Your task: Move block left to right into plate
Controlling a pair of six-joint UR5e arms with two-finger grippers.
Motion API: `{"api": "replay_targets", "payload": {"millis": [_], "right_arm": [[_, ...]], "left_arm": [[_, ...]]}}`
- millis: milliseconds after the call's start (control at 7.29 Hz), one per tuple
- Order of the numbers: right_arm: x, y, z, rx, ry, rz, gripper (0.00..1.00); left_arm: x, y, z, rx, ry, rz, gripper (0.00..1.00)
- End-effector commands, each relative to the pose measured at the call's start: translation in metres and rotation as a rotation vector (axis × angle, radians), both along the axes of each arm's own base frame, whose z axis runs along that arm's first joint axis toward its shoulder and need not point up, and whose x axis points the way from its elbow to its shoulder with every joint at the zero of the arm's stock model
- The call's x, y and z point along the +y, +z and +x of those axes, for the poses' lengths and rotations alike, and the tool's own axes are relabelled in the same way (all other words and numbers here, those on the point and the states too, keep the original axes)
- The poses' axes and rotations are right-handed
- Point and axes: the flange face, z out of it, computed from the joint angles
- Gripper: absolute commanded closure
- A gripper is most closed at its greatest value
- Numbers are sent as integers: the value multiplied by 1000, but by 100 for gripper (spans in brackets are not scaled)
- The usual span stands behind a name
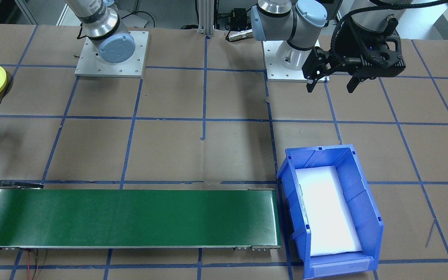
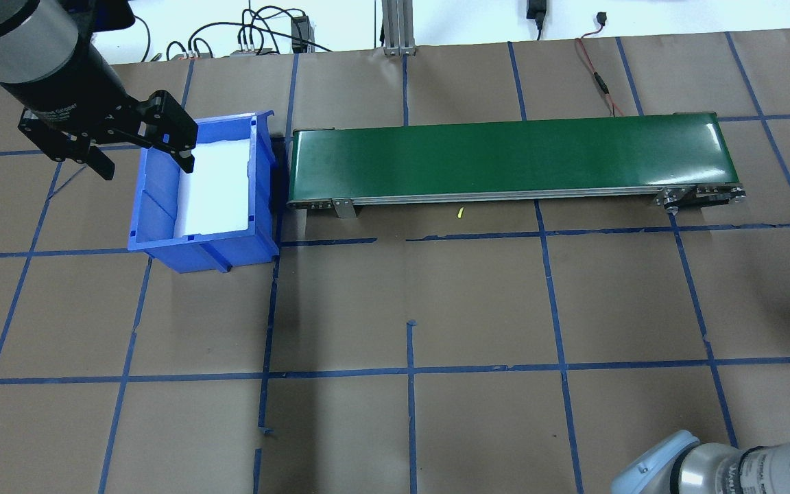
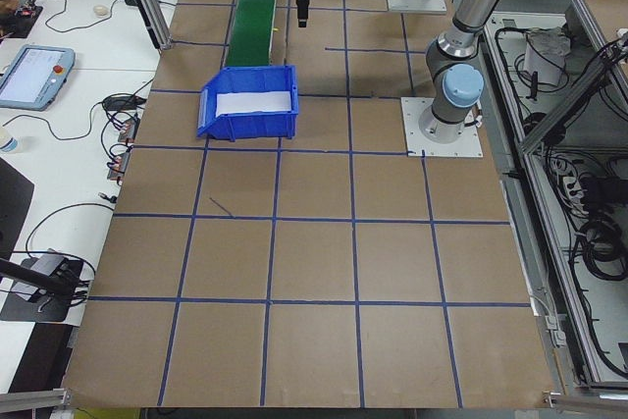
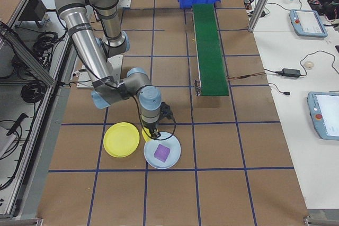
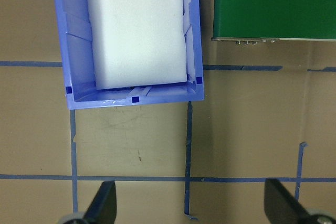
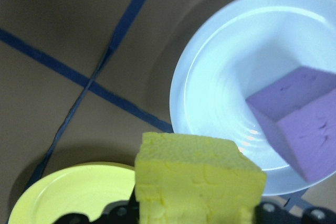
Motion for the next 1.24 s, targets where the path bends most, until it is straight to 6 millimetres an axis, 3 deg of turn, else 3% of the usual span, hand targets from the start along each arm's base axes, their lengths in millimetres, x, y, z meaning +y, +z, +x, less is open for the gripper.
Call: {"api": "replay_targets", "payload": {"millis": [0, 137, 275, 412, 686, 824, 961, 1098], "right_arm": [[73, -27, -23, -28, -93, -3, 47], [87, -31, -24, -39, -137, 1, 47], [90, -32, -25, -37, -188, 8, 17], [91, -30, -25, -32, -226, 8, 0], [72, -11, -21, 4, -248, -10, 0], [43, 2, -10, 40, -230, -9, 0], [-2, 25, 6, 104, -193, -12, 0], [-68, 56, 37, 159, -71, -56, 0]], "left_arm": [[0, 0, 0, 0, 0, 0, 0], [0, 0, 0, 0, -1, -1, 0], [0, 0, 0, 0, 0, 0, 0], [0, 0, 0, 1, -1, -1, 0], [0, 0, 0, 0, -1, -1, 0], [0, 0, 0, 0, 0, -1, 0], [0, 0, 0, 0, -1, -1, 0], [0, 0, 1, 0, 0, -1, 0]]}}
